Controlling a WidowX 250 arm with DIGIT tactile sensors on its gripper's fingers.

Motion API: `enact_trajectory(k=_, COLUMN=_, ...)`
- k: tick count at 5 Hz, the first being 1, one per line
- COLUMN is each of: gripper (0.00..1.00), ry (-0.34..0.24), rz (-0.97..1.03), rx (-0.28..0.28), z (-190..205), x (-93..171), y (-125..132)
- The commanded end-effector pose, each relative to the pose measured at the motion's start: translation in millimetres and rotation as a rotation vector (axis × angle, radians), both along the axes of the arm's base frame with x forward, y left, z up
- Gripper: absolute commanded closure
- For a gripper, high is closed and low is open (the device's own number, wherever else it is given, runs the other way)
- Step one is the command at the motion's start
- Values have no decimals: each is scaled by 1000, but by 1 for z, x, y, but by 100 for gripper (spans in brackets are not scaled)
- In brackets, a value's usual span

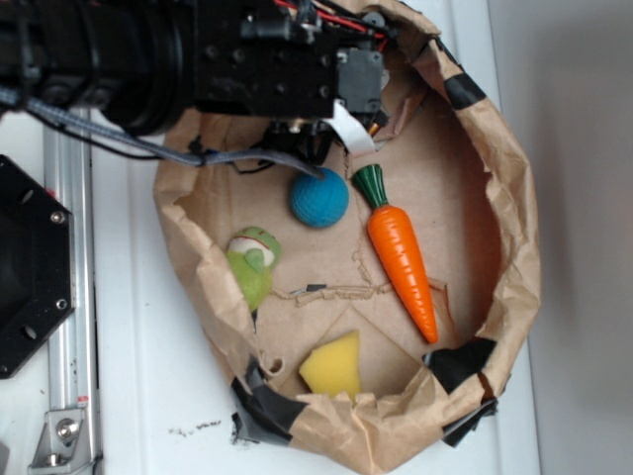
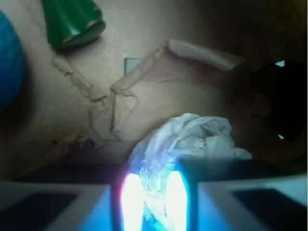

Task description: Grab the white paper.

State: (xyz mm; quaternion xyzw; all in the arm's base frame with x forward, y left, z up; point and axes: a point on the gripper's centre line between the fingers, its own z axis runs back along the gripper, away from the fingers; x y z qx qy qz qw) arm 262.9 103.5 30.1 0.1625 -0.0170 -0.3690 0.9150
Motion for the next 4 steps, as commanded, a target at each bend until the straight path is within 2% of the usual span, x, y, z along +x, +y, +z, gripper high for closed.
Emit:
enact_trajectory(k=1, gripper=100, ry=-11, rz=50, rx=-34, z=6, x=0, y=8)
enact_trajectory(k=2, gripper=100, ry=-14, rz=79, rx=-77, z=14, x=3, y=7)
enact_trajectory(k=3, gripper=100, ry=-28, rz=179, rx=-164, z=39, x=4, y=-16)
enact_trajectory(k=4, gripper=100, ry=-51, rz=213, rx=-301, z=74, x=0, y=-57)
